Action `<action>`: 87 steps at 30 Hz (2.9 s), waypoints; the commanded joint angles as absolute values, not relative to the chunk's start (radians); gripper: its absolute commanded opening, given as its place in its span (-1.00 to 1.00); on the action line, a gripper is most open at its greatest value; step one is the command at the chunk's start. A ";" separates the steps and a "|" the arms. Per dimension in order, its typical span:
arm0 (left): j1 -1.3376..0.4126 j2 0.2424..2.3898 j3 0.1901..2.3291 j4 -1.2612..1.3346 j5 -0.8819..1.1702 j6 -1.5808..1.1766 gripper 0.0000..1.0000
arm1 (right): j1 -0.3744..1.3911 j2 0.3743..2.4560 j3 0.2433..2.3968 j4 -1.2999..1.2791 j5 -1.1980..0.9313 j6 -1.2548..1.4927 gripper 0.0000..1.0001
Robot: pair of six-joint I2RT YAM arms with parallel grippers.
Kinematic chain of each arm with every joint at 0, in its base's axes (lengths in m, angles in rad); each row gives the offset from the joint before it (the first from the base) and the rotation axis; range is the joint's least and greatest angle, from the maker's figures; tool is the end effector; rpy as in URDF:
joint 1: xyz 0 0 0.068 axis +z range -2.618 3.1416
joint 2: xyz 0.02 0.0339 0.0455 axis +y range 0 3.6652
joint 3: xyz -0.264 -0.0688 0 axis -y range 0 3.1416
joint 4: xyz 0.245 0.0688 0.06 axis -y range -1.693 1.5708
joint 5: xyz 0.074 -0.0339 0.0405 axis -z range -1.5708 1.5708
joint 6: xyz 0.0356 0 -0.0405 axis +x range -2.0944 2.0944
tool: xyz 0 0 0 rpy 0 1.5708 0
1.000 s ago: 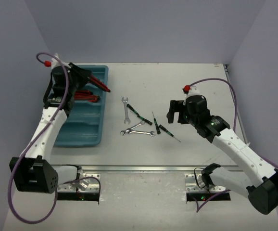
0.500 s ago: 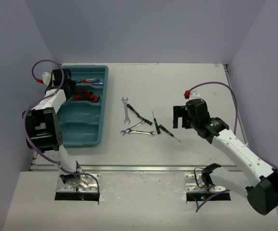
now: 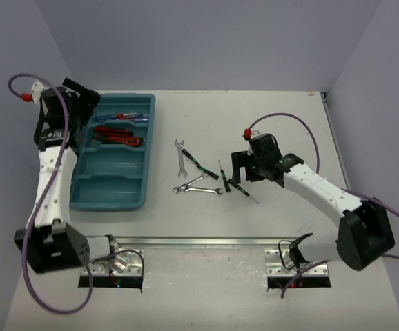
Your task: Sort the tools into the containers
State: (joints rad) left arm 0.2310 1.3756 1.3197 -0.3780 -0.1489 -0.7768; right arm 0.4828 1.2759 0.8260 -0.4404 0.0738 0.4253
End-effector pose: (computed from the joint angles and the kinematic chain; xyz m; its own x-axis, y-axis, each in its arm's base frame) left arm 0.3063 0.0775 0.3728 -0.0413 -0.7219 -0.6908 -0.5418 0.5971 -0.5916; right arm 0.2305 0.1179 0.2285 -0.8012 0.0446 -0.5968 -0.1003 0.9731 0.2074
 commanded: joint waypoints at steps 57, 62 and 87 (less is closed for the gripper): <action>-0.226 0.794 0.548 0.422 0.688 -0.798 1.00 | 0.528 1.290 0.926 -0.127 -0.764 0.370 -1.00; -0.399 0.874 0.559 0.570 0.594 -0.773 1.00 | 0.592 1.279 0.933 -0.025 -0.889 0.424 -1.00; -0.597 1.020 0.719 0.308 0.313 -0.709 -1.00 | 0.613 1.269 0.984 -0.050 -0.688 0.445 -0.76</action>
